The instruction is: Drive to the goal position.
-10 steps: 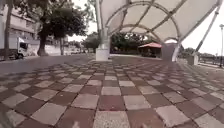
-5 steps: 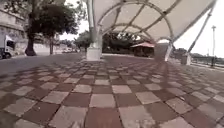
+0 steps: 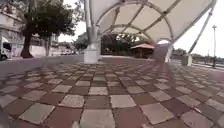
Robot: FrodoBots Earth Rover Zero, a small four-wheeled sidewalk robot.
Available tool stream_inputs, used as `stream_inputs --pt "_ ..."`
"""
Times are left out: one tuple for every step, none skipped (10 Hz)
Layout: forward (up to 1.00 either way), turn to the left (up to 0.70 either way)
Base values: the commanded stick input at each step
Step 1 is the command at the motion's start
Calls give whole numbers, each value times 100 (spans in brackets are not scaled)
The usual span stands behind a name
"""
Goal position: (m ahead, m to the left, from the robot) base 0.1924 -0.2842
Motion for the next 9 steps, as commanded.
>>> stream_inputs --pt "70 0" --pt "70 0" --pt "70 0" --pt "70 0" --pt "70 0" --pt "70 0" --pt "70 0" --pt "70 0" --pt "70 0"
